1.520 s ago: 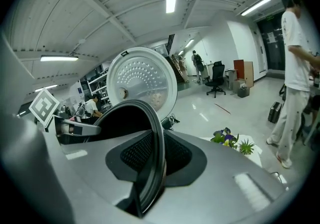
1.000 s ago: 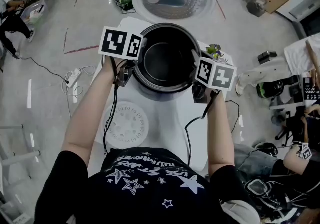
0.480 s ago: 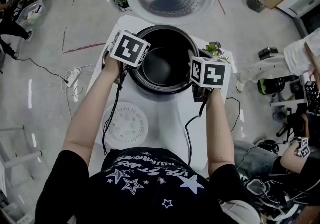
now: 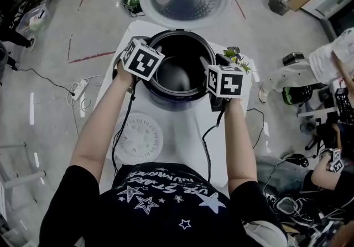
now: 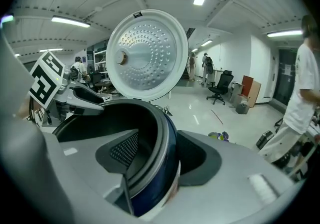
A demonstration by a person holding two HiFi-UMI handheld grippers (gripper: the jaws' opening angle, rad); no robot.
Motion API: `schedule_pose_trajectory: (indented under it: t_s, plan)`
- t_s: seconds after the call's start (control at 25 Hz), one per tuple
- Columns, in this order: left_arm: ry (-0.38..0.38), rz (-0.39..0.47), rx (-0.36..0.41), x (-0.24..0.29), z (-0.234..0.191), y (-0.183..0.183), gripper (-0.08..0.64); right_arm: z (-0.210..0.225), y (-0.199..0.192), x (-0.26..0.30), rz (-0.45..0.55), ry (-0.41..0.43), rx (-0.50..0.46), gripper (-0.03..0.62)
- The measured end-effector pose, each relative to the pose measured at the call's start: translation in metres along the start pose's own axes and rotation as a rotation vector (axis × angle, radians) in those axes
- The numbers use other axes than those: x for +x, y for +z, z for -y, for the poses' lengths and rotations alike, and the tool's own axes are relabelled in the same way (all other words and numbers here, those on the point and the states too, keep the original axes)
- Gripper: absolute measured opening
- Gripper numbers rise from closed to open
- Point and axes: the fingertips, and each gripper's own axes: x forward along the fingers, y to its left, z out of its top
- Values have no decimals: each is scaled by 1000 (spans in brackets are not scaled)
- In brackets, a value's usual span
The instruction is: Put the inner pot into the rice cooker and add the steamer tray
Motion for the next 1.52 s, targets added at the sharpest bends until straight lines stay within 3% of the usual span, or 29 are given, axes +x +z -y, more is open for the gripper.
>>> schedule_pose_trajectory:
  t_s: [0.08, 0.24, 0.64, 0.8, 1.12, 1.36, 1.52]
  plan:
    - [7, 27, -21, -6, -4, 2, 204, 1, 1, -5, 15, -17, 7, 291]
    - [29, 80, -48, -23, -8, 8, 235, 2, 2, -22, 48, -22, 36, 296]
    - [77, 247, -112, -95, 5, 4, 196, -20, 8, -72, 144, 26, 51, 296]
    - [121, 244, -126, -115, 11, -15, 176, -37, 3, -89, 169, 72, 34, 295]
    - [211, 201, -223, -168, 18, -71, 176, -83, -8, -114, 206, 217, 60, 281]
    - [256, 149, -297, -199, 46, -119, 159, -114, -31, -128, 208, 329, 33, 267]
    - [324, 120, -358, -219, 70, -155, 79, -130, -56, -141, 180, 396, -2, 267]
